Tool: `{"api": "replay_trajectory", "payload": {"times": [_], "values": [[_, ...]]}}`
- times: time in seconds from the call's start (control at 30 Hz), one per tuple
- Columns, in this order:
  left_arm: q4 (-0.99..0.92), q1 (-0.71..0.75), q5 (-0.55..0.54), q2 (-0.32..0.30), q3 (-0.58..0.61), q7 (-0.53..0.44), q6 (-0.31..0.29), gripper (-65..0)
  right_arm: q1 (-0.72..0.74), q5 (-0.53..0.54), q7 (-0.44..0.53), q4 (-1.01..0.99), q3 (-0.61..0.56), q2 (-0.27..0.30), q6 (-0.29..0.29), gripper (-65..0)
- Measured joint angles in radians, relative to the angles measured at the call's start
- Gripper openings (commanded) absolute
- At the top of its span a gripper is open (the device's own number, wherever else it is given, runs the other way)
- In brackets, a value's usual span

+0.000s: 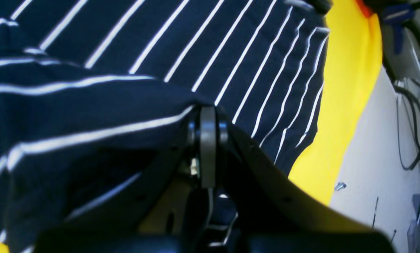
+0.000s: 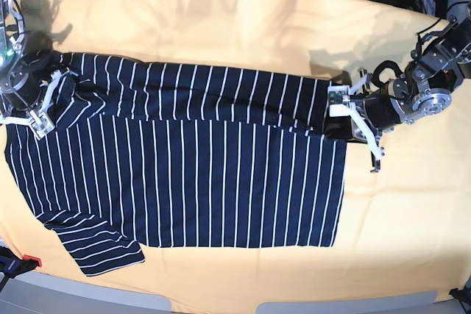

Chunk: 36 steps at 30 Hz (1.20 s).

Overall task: Fold the T-shirt properly
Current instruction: 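Fold the shoulder edges inward toward the shirt's middle with both grippers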

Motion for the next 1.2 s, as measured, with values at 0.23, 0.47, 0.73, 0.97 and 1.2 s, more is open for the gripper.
{"api": "replay_trajectory", "payload": {"times": [0.23, 0.47, 0.73, 0.97, 1.2], "values": [[-0.072, -0.005, -0.002, 0.046, 0.001, -0.049, -0.049, -37.8, 0.042, 0.052, -0.002, -0.036, 0.000, 0.001, 0.023, -65.0], [-0.130, -0.020, -0.001, 0.100, 0.003, -0.050, -0.047, -37.0, 0.042, 0.049, 0.039, -0.040, -0.005, 0.000, 0.026, -65.0], [-0.130, -0.019, -0.002, 0.101, 0.003, -0.050, -0.046, -37.0, 0.088, -0.020, 0.087, -0.096, -0.097, -0.001, 0.014, -65.0], [-0.130, -0.019, -0.002, 0.101, 0.003, -0.050, -0.047, -37.0, 0.267, -0.087, 0.090, -0.241, -0.257, -0.012, -0.044, -65.0], [-0.130, -0.019, -0.002, 0.101, 0.003, -0.050, -0.048, -37.0, 0.385, -0.095, 0.090, -0.305, -0.359, -0.013, -0.039, -65.0]]}}
